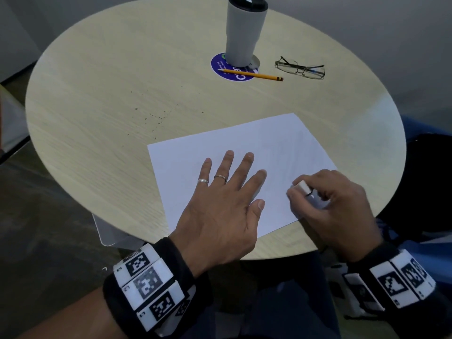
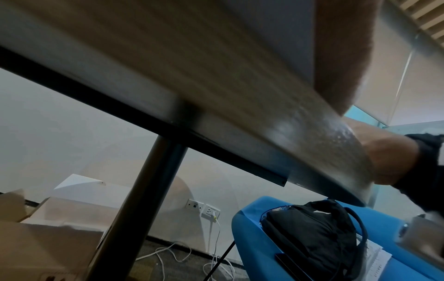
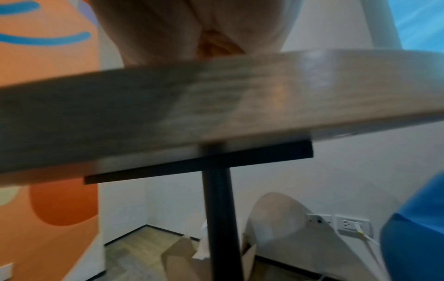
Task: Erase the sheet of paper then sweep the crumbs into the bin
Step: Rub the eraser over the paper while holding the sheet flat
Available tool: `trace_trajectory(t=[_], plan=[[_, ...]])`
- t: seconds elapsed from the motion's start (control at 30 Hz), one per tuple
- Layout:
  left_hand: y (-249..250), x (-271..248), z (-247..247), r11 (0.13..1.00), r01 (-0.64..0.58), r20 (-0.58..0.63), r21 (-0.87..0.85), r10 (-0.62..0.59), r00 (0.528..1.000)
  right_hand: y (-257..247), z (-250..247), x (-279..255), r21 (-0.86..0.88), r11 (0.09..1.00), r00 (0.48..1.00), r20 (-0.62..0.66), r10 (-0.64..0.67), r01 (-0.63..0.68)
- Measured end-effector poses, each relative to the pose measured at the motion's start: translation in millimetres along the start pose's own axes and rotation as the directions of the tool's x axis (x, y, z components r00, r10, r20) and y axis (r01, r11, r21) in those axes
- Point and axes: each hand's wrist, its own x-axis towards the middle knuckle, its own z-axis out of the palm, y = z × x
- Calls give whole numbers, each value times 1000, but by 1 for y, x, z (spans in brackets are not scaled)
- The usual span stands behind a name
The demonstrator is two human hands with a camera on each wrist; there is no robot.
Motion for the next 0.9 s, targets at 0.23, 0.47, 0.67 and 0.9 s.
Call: trace_trajectory(t=[0.23,0.47,0.67,0.9], plan=[[0,0,0,1000,-3,3,-6,3,1000,23,-13,10,-49,994,990,-101,97,-102],[-1,0,2,1000,-5,-3,-4,5,1000,34,-21,5,-60,990,989,-82,125,-130],[0,1,1,1000,-9,-12,-7,9,1000,-7,-5,-18,15,1000,1000,23,-9,9],[0,1,2,1000,1,-8,-4,-1,1000,28,-25,-15,-62,992,993,-64,102,-106]])
